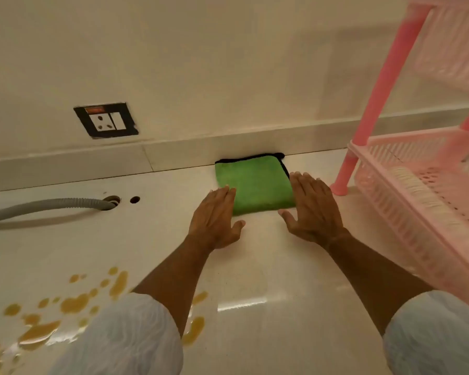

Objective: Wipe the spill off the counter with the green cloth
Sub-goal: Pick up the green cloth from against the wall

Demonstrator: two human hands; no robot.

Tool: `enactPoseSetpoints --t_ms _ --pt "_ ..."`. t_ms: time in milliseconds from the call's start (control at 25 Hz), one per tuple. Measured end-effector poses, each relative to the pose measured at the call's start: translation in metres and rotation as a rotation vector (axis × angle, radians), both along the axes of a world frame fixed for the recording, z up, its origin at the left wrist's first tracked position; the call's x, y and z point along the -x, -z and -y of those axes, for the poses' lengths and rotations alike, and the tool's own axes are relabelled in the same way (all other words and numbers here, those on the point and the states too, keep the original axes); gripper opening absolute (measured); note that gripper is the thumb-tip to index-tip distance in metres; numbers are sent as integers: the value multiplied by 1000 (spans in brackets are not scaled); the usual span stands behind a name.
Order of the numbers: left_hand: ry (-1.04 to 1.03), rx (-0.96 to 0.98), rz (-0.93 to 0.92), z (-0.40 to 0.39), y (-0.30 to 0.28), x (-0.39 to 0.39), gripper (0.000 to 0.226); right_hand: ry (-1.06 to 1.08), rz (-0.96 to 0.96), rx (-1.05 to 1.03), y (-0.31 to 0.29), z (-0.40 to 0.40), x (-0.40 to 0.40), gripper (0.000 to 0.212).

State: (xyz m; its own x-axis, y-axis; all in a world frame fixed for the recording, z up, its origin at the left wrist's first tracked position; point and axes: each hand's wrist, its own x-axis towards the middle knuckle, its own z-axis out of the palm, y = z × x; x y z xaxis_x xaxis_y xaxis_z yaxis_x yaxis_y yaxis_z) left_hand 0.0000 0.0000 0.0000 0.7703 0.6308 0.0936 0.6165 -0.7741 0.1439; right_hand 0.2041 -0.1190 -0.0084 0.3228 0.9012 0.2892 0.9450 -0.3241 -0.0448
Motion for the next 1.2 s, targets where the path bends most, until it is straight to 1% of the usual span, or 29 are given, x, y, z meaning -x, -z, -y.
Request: enactPoseSetpoints --t_ms 80,160,360,440,520,600,720,880,1040,1200 --pt "-5 54 56 -9 2 -5 68 -44 -13 23 2 -9 -9 75" --pt "-15 59 55 -18 4 -8 57 -84 -23 62 4 -14 -16 64" --pt "-20 79 36 -29 8 -15 49 -161 -36 97 7 -22 -28 54" --pt "-13 69 32 -31 10 -16 42 -184 -41 101 8 -23 -33 43" --pt "0 60 17 -32 11 -16 31 -202 -62 117 10 -24 -37 29" --pt "9 46 -1 -33 10 -17 22 -206 -73 135 11 -24 -40 22" --pt "19 31 -13 -36 9 -18 17 -209 -71 146 13 -26 -44 21" --pt "5 41 -1 -36 10 -18 17 -207 -53 127 14 -29 -43 22" --pt "-16 56 30 -37 8 -18 20 -209 -57 124 10 -32 -43 22" --pt "-28 69 84 -40 -3 -18 16 -210 -84 109 -5 -33 -43 22"
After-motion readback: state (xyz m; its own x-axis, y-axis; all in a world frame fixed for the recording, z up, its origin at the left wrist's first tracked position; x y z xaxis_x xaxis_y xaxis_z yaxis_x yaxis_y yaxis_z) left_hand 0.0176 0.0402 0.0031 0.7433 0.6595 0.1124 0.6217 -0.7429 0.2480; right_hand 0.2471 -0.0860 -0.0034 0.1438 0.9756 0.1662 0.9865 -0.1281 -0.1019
